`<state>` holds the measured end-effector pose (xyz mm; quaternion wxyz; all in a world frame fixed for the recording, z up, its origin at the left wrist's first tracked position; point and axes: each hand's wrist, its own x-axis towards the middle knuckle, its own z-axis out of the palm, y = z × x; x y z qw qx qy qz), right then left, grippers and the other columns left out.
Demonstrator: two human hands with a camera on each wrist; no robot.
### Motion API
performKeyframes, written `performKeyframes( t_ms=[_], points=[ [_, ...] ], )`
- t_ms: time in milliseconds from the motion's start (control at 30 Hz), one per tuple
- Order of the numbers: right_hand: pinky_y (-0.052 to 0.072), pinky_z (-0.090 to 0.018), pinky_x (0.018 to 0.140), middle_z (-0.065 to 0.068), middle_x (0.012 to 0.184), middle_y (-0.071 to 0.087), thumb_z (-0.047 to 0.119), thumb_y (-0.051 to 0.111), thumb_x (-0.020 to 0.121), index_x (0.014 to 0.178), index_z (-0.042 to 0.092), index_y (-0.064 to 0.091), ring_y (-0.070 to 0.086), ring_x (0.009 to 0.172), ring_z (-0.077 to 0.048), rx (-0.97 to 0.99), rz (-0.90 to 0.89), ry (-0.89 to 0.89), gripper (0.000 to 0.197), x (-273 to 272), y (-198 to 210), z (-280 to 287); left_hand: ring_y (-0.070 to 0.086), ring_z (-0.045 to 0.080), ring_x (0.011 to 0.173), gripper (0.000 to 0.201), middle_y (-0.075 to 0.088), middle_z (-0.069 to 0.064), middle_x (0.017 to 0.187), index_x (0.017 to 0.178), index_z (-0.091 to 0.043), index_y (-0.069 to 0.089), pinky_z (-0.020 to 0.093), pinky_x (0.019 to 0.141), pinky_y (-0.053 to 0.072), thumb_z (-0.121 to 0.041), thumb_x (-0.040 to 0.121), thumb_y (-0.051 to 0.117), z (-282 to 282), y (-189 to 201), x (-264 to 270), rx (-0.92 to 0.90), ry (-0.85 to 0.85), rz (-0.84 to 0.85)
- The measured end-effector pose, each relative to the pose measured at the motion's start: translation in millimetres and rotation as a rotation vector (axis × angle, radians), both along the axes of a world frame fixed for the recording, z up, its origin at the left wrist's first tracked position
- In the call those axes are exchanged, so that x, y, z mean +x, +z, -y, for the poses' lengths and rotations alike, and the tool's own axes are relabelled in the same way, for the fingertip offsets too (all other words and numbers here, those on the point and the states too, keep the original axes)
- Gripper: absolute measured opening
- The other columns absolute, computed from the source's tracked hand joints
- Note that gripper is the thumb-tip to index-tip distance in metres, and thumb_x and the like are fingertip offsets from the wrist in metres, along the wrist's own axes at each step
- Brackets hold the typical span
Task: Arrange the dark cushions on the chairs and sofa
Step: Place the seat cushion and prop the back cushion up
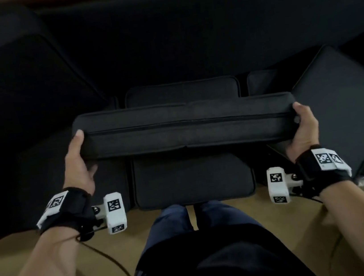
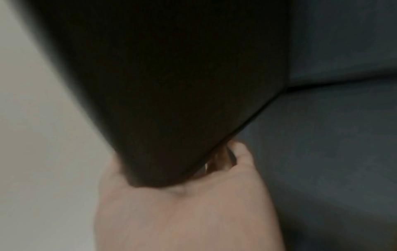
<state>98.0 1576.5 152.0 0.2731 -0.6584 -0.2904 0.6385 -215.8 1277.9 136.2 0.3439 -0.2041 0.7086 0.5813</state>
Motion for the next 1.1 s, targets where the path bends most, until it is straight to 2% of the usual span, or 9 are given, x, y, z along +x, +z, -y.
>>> performKeyframes(
  t_ms=[67, 133, 233, 433, 533, 633, 800, 967, 1100],
  points=[
    [0.051, -0.039, 0.083, -0.004, 0.095, 0.069, 0.043, 0.059, 0.078, 0.083, 0.021, 0.068, 0.066, 0.091, -0.024, 0.087, 0.237, 0.131, 0.024, -10, 5, -11, 0.054, 0.011, 0.124, 0.050, 0.062, -0.011, 0.131, 0.127, -0.036, 0.060, 0.039, 0.104, 0.039, -0.060, 0.083, 0.062, -3, 1, 3, -0.023, -0.021, -0.006],
    [0.044, -0.036, 0.085, -0.004, 0.105, 0.063, 0.041, 0.054, 0.080, 0.101, 0.019, 0.068, 0.059, 0.104, -0.027, 0.211, 0.520, 0.368, 0.034, -23, 10, -16, 0.054, 0.012, 0.124, 0.050, 0.061, -0.010, 0.132, 0.127, -0.038, 0.058, 0.038, 0.100, 0.042, -0.062, 0.083, 0.062, -5, 0, 2, -0.030, -0.019, -0.010],
    [0.036, -0.040, 0.106, -0.013, 0.131, 0.055, 0.039, 0.051, 0.082, 0.128, 0.009, 0.056, 0.048, 0.125, -0.031, 0.525, 0.831, 0.682, 0.055, -42, 17, -10, 0.056, 0.013, 0.121, 0.056, 0.062, -0.008, 0.132, 0.130, -0.038, 0.056, 0.039, 0.096, 0.047, -0.063, 0.080, 0.063, -7, 1, 2, -0.028, -0.026, -0.029],
    [0.021, -0.048, 0.117, -0.011, 0.141, 0.050, 0.047, 0.054, 0.080, 0.134, 0.012, 0.052, 0.034, 0.140, -0.029, 0.869, 0.671, 1.310, 0.064, -111, 20, 61, 0.059, 0.019, 0.121, 0.093, 0.060, -0.002, 0.135, 0.140, -0.031, 0.049, 0.047, 0.104, 0.047, -0.075, 0.062, 0.072, 8, -4, 7, -0.047, -0.029, -0.055],
    [0.011, -0.048, 0.120, -0.006, 0.150, 0.040, 0.056, 0.059, 0.080, 0.146, 0.016, 0.035, 0.026, 0.144, -0.026, 0.926, 0.669, 1.598, 0.081, -147, 20, 104, 0.058, 0.017, 0.120, 0.074, 0.059, -0.003, 0.134, 0.142, -0.030, 0.047, 0.040, 0.103, 0.045, -0.064, 0.079, 0.065, 15, 0, 10, -0.049, -0.077, -0.060],
    [0.011, -0.053, 0.117, -0.007, 0.148, 0.036, 0.068, 0.062, 0.070, 0.149, 0.016, 0.026, 0.026, 0.141, -0.029, 0.959, 0.707, 1.689, 0.101, -180, 21, 141, 0.059, 0.005, 0.100, 0.042, 0.061, -0.010, 0.114, 0.134, -0.029, 0.048, 0.028, 0.081, 0.048, -0.045, 0.096, 0.055, 20, 3, 12, -0.049, -0.124, -0.036],
    [0.016, -0.061, 0.112, -0.014, 0.146, 0.030, 0.074, 0.072, 0.051, 0.152, 0.012, 0.004, 0.030, 0.134, -0.036, 1.026, 0.932, 1.869, 0.136, -225, 13, 203, 0.062, 0.016, 0.112, 0.044, 0.061, 0.006, 0.128, 0.130, -0.020, 0.048, 0.040, 0.103, 0.049, -0.036, 0.092, 0.065, 49, -6, 2, 0.040, -0.211, -0.044],
    [0.029, -0.056, 0.106, -0.013, 0.138, 0.038, 0.045, 0.079, 0.056, 0.147, 0.013, 0.018, 0.040, 0.123, -0.036, 1.038, 1.068, 1.843, 0.114, -244, 12, 245, 0.061, 0.015, 0.114, 0.085, 0.060, 0.004, 0.128, 0.133, -0.029, 0.046, 0.039, 0.104, 0.048, -0.068, 0.062, 0.072, 81, -19, -13, 0.050, -0.432, -0.018],
    [0.034, -0.050, 0.097, -0.008, 0.127, 0.049, 0.034, 0.074, 0.053, 0.135, 0.016, 0.038, 0.048, 0.113, -0.034, 0.983, 1.015, 1.739, 0.091, -238, 17, 245, 0.055, 0.017, 0.123, 0.099, 0.057, 0.004, 0.135, 0.142, -0.033, 0.042, 0.041, 0.111, 0.042, -0.072, 0.056, 0.071, 97, -21, -27, 0.073, -0.691, -0.034]
  ],
)
